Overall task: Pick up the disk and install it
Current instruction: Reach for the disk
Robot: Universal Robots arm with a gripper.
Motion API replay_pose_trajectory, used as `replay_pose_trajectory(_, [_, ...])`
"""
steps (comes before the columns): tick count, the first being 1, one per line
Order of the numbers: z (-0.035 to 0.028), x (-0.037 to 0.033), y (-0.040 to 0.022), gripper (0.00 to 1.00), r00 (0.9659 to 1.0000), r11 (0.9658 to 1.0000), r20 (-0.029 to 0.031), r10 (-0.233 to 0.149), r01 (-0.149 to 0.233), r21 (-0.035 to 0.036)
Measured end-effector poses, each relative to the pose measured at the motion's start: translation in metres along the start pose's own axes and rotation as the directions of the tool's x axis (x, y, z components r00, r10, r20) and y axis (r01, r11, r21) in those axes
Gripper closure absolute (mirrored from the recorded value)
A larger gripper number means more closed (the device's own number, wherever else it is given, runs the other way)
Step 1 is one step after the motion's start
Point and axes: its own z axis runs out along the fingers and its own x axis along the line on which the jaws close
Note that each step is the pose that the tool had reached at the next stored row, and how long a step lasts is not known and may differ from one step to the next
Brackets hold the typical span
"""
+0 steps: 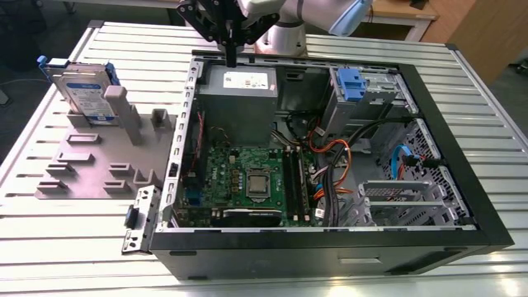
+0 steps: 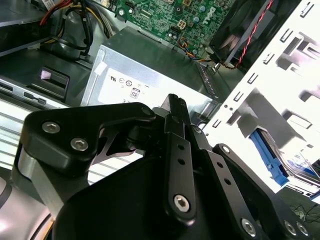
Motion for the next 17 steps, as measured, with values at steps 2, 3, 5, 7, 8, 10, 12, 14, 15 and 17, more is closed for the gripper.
replay_pose_trajectory(2, [0.0000, 0.0004, 0.0000, 0.89, 1.0000, 1.0000, 0.0000, 0.000, 0.000, 0.0001])
replay_pose_trajectory(3, [0.0000, 0.0006, 0.0000, 0.89, 1.0000, 1.0000, 0.0000, 0.000, 0.000, 0.0000])
replay_pose_trajectory(5, [0.0000, 0.0009, -0.0001, 0.89, 1.0000, 1.0000, 0.0000, 0.000, 0.000, 0.0000])
replay_pose_trajectory(7, [0.0000, 0.0013, -0.0001, 0.89, 1.0000, 1.0000, 0.0000, 0.000, 0.000, 0.0000])
replay_pose_trajectory(8, [0.0000, 0.0016, -0.0001, 0.89, 1.0000, 1.0000, 0.0000, 0.000, 0.000, 0.0000])
replay_pose_trajectory(10, [0.0000, 0.0024, -0.0002, 0.89, 1.0000, 1.0000, 0.0000, 0.000, 0.000, 0.0000])
replay_pose_trajectory(12, [0.0000, 0.0033, -0.0003, 0.89, 1.0000, 1.0000, 0.0000, 0.000, 0.000, 0.0000])
replay_pose_trajectory(14, [0.0000, 0.0042, -0.0003, 0.89, 1.0000, 1.0000, 0.0000, 0.000, 0.000, 0.0001])
replay_pose_trajectory(15, [0.0000, 0.0046, -0.0003, 0.89, 1.0000, 1.0000, 0.0000, 0.000, 0.000, 0.0000])
replay_pose_trajectory(17, [0.0001, 0.0052, -0.0004, 0.89, 1.0000, 1.0000, 0.0000, 0.000, 0.000, 0.0000])
